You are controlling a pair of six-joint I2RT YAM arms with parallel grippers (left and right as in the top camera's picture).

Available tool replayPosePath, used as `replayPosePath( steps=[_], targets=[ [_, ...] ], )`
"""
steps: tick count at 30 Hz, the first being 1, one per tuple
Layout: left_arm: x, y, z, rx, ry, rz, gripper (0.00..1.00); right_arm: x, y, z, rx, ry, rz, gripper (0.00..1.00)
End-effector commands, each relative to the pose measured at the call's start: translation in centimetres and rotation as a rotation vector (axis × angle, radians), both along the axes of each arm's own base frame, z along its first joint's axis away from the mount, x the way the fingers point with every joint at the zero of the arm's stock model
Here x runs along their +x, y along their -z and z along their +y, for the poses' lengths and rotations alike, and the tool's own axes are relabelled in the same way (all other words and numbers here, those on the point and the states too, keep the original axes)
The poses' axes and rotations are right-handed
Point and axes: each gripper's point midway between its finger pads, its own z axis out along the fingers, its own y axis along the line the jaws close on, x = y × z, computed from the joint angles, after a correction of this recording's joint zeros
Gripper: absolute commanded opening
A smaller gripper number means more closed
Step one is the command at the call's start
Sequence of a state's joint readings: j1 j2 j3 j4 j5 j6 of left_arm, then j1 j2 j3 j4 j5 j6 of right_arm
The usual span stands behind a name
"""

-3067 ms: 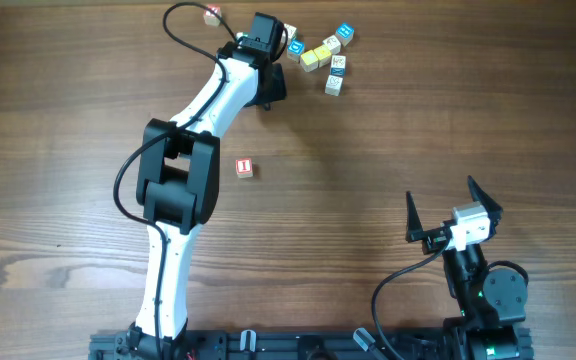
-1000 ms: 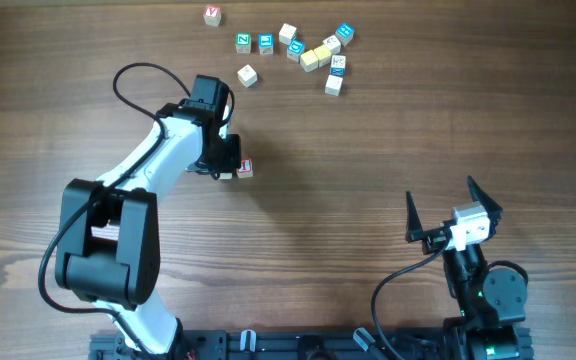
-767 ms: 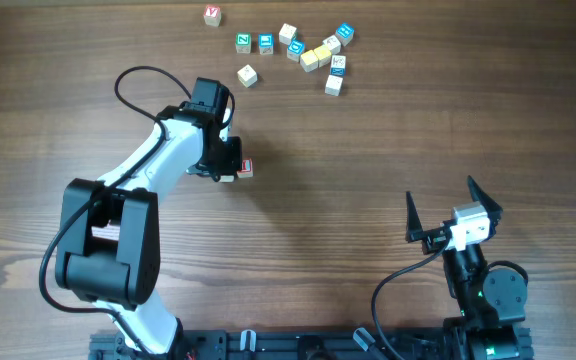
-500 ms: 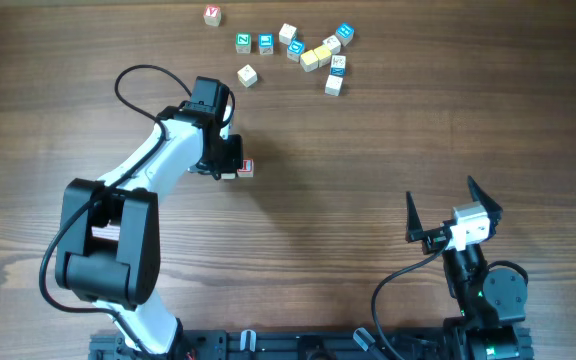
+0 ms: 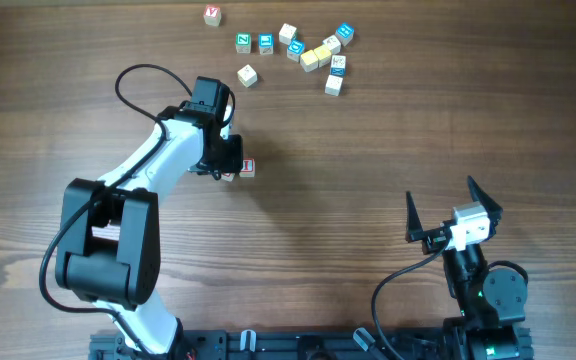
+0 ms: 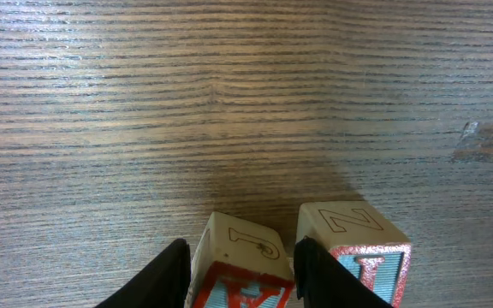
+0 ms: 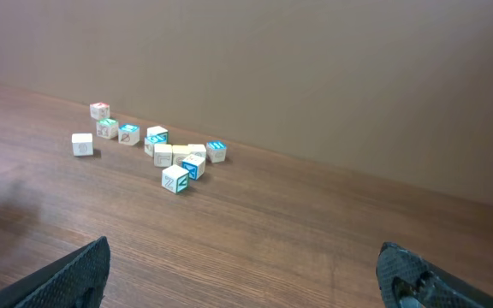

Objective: Form a horizontal line
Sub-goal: 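Carry the red 'A' block beside the 'I' block and release it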

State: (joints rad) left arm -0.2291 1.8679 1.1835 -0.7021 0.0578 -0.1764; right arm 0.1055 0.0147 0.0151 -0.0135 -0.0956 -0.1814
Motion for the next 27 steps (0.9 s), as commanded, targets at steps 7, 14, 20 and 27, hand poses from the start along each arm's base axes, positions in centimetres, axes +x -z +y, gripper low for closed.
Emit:
replayPosePath(
  steps=[7,14,20,27],
  targets=[
    [2.7,-0.6,0.4,0.031,-0.026,-0.123,0.39,0.0,-0.1,-0.4,-0.001,0.019,-0.008,1.0],
    [3.0,-0.7,4.4,0.131,-0.233,-0.132,0.04,0.0,-0.1,-0.4,-0.001,0.019,-0.008,1.0],
    [-1.6,0.3,3.2,0.043,-0.206,0.083,0.04,0.0,-0.1,-0.4,-0.001,0.019,-0.008,1.0],
    [-1.0,0.2,2.3,-0.006,-0.199,0.063,0.05,0.0,-0.1,-0.4,-0.001,0.019,-0.008,1.0]
  ],
)
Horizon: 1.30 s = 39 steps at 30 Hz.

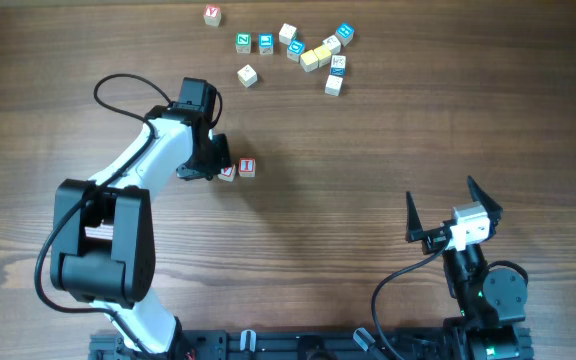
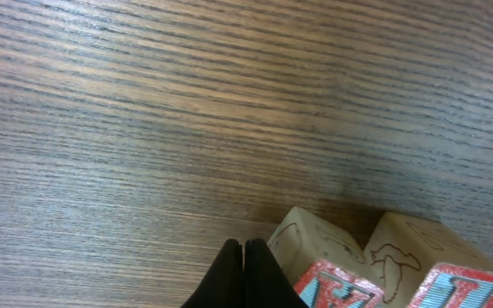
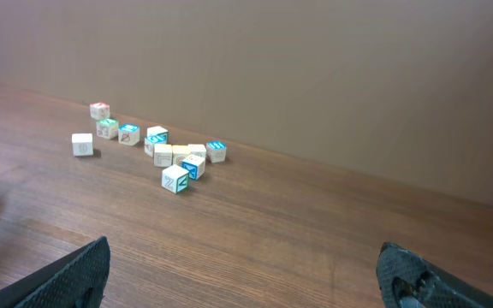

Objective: Form a horizontal line

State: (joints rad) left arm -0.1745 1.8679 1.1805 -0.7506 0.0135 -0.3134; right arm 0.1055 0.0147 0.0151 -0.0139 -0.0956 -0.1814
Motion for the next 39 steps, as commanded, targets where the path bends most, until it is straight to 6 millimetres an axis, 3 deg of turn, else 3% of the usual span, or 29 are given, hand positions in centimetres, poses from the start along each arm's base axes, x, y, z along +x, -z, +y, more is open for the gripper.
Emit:
replayPosePath(
  steps=[1,14,28,33,39],
  targets=[
    [-0.3,-0.1,-0.8,-0.046,-0.003,0.01,0.05,0.0,-0.1,-0.4,-0.002,0.019,-0.008,1.0],
    [0.1,-0.2,-1.0,-0.054,-0.001,-0.008,0.06,0.0,-0.1,-0.4,-0.001,0.019,-0.008,1.0],
    [0.2,-0.3,-3.1,-0.077,0.052,-0.028,0.04,0.0,-0.1,-0.4,-0.001,0.019,-0.008,1.0],
    [4.2,-1.2,-1.9,0.008,0.029,-0.201,0.04,0.0,-0.1,-0.4,-0.001,0.019,-0.008,1.0],
    [7.2,-2.9,-5.8,-0.151,0.083,-0.342,0.04,0.0,-0.1,-0.4,-0.002,0.019,-0.008,1.0]
  ],
)
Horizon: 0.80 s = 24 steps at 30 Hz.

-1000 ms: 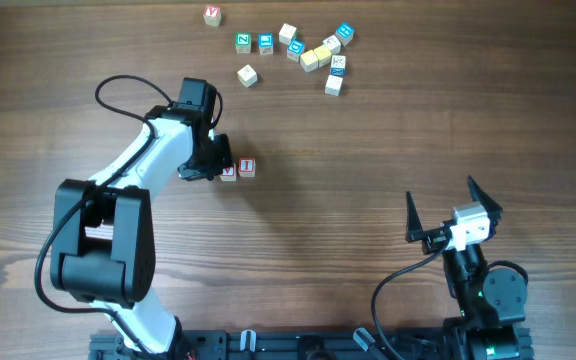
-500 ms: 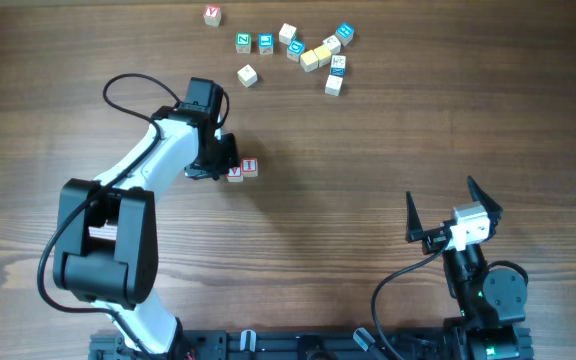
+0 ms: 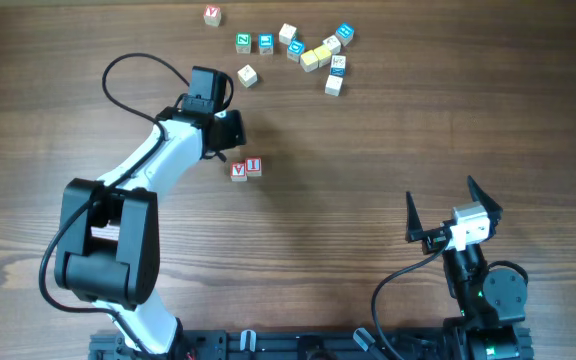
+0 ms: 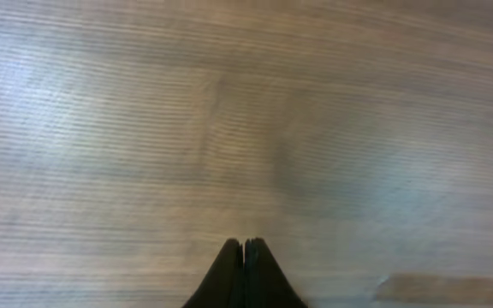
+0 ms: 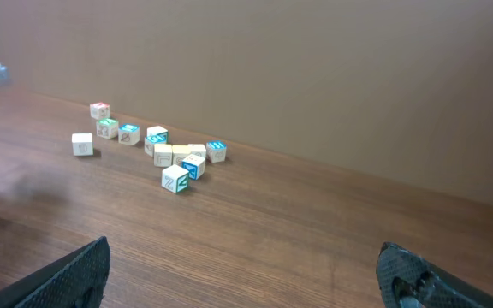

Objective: Form a horizontal line

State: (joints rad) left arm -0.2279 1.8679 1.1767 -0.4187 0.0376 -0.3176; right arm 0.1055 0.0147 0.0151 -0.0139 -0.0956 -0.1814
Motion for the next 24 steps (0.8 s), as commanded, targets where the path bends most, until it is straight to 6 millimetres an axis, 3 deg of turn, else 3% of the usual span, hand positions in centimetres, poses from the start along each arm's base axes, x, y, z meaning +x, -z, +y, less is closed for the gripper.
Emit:
replayPosePath(
  steps=[1,6,12,24],
  targets=[
    [0.4,-0.7,-2.2,-0.063,0.037,-0.032,0.04,0.0,-0.1,-0.4,-0.001,0.019,-0.008,1.0],
    [-0.4,0.6,-4.0,-0.063,0.06,-0.002,0.04,0.0,-0.1,-0.4,-0.001,0.019,-0.008,1.0],
    [-0.1,0.6,-3.7,-0.049,0.048,-0.011,0.04,0.0,-0.1,-0.4,-0.001,0.019,-0.008,1.0],
    [-2.6,1.5,-5.4,-0.025,0.103,0.067,0.04,0.0,-0.1,-0.4,-0.002,0.019,-0.008,1.0]
  ],
)
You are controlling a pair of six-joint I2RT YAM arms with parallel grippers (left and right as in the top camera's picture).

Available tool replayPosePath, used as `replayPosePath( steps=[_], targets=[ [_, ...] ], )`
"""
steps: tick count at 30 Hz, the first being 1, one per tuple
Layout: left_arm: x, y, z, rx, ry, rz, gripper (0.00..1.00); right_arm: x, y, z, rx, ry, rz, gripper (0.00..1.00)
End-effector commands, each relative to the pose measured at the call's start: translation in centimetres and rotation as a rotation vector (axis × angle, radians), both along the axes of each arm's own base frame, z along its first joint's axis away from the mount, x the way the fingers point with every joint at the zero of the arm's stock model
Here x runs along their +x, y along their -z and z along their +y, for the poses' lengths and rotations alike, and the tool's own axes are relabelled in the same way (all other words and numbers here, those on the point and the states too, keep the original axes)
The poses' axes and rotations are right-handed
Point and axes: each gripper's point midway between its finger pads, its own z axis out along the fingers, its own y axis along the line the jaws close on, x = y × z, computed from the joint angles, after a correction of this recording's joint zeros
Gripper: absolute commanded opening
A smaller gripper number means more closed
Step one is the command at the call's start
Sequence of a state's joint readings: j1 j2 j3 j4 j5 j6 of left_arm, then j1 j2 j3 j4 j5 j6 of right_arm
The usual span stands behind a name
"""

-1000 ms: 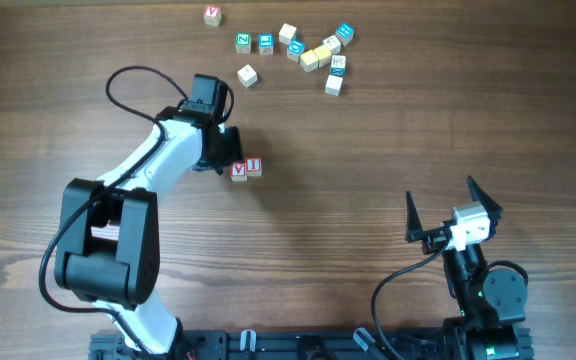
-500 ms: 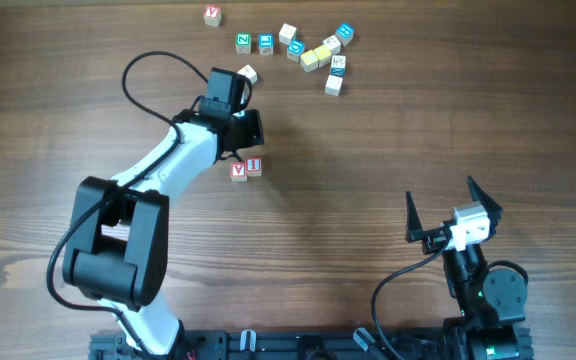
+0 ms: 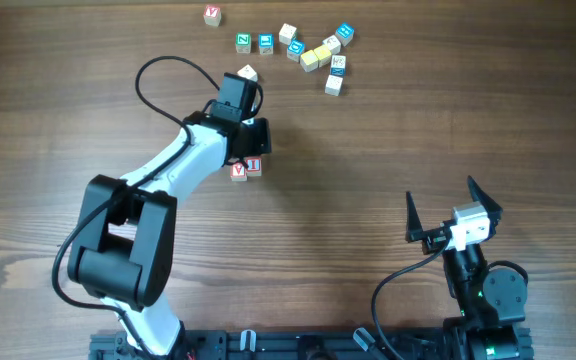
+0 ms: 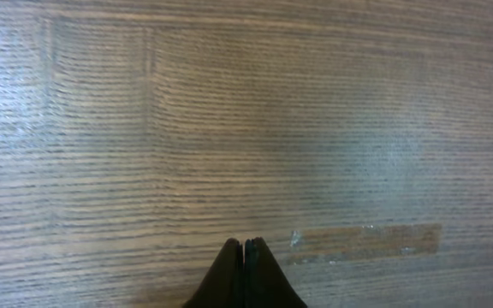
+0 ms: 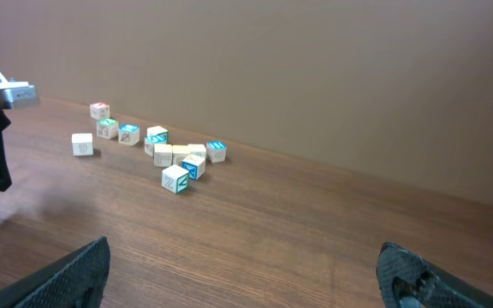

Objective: Form a horizontal line

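Two red-edged letter blocks, one marked V [image 3: 238,172] and one marked I [image 3: 254,166], lie side by side and touching near the table's middle. My left gripper [image 3: 259,139] hangs just behind them; in the left wrist view it [image 4: 244,245] is shut on nothing, over bare wood. My right gripper [image 3: 454,214] stands open at the front right, and its fingers [image 5: 94,261] frame nothing but table. A scatter of several loose blocks [image 3: 310,59] lies at the far edge, also visible as the block cluster [image 5: 175,156] in the right wrist view.
One white block [image 3: 249,72] peeks out from behind the left arm's wrist. A lone red block [image 3: 213,15] sits far back left. The left arm [image 3: 178,165] and its cable cross the left half of the table. Dark brown wood surrounds the pair.
My left gripper, still shut, has moved right and now sits behind the I block; its wrist now partly covers the lone white block. The two red blocks and the right arm have not moved.
First my left gripper's fingers straddled one red block beside the other. Then it was shut, just left of the pair. Later it was raised behind them, with the pair a little further right and tighter together. Now it is further right.
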State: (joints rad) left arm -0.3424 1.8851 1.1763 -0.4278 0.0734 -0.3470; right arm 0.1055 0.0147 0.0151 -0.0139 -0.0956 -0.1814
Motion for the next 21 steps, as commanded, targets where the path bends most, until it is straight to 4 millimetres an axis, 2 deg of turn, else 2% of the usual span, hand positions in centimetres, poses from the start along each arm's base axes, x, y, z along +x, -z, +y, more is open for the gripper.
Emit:
replayPosePath(
  steps=[1,6,11,21],
  targets=[
    [-0.8,0.8,-0.2,0.015,0.001,0.033,0.04,0.0,-0.1,-0.4,-0.002,0.019,-0.008,1.0],
    [-0.3,0.8,1.1,0.065,-0.073,0.015,0.04,0.0,-0.1,-0.4,-0.002,0.019,-0.008,1.0],
    [-1.1,1.1,1.3,0.079,-0.071,0.051,0.04,0.0,-0.1,-0.4,-0.001,0.019,-0.008,1.0],
    [-1.3,1.2,1.2,0.073,-0.067,0.06,0.04,0.0,-0.1,-0.4,-0.002,0.019,-0.008,1.0]
  ],
)
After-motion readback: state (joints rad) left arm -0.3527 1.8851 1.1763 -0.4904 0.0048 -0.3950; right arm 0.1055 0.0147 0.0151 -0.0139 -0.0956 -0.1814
